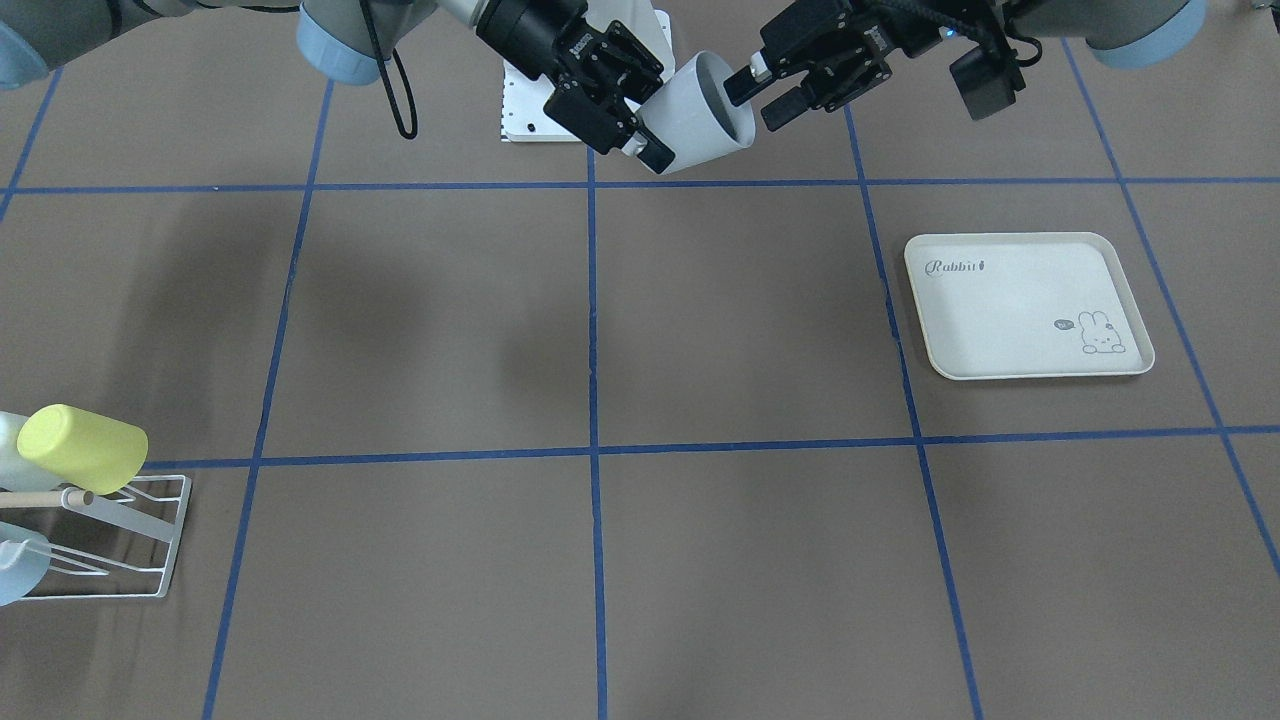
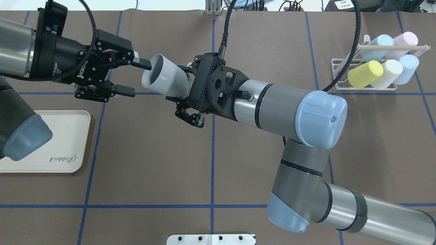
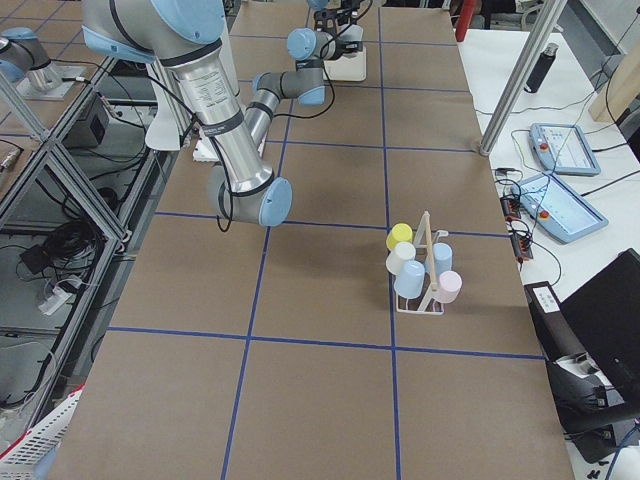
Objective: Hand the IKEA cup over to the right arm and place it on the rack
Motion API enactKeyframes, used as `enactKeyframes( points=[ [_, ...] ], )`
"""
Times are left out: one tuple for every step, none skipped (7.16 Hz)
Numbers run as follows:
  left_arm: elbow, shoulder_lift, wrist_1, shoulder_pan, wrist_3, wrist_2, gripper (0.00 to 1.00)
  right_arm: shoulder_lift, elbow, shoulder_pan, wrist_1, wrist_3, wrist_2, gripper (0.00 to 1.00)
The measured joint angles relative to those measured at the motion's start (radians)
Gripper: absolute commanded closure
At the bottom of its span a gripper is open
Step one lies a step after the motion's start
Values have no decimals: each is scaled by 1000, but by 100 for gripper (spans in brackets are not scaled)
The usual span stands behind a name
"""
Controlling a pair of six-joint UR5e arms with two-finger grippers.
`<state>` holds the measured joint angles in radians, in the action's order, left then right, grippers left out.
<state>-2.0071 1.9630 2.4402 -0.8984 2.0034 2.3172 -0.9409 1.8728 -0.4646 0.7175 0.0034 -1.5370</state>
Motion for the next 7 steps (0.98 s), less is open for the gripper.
enactKeyframes(
  points=[
    [0, -7, -1, -16, -2, -2, 0, -1, 0, -11, 14, 2, 0, 45],
    [1, -32, -3, -36, -36, -4, 0, -1, 4, -31, 56, 4, -1, 45],
    [3, -79, -5, -51, -119, -6, 0, 2, 16, -56, 126, 7, -2, 46],
    [8, -135, -11, -69, -230, -7, 0, 5, 30, -84, 212, 10, -2, 46],
    [12, -185, -35, -91, -346, -9, 0, 11, 38, -116, 308, 13, -4, 46],
    [14, -220, -82, -109, -461, -10, 0, 21, 41, -151, 409, 14, -7, 46],
    [13, -247, -140, -127, -585, -11, 0, 39, 43, -186, 523, 11, -11, 46]
  ],
)
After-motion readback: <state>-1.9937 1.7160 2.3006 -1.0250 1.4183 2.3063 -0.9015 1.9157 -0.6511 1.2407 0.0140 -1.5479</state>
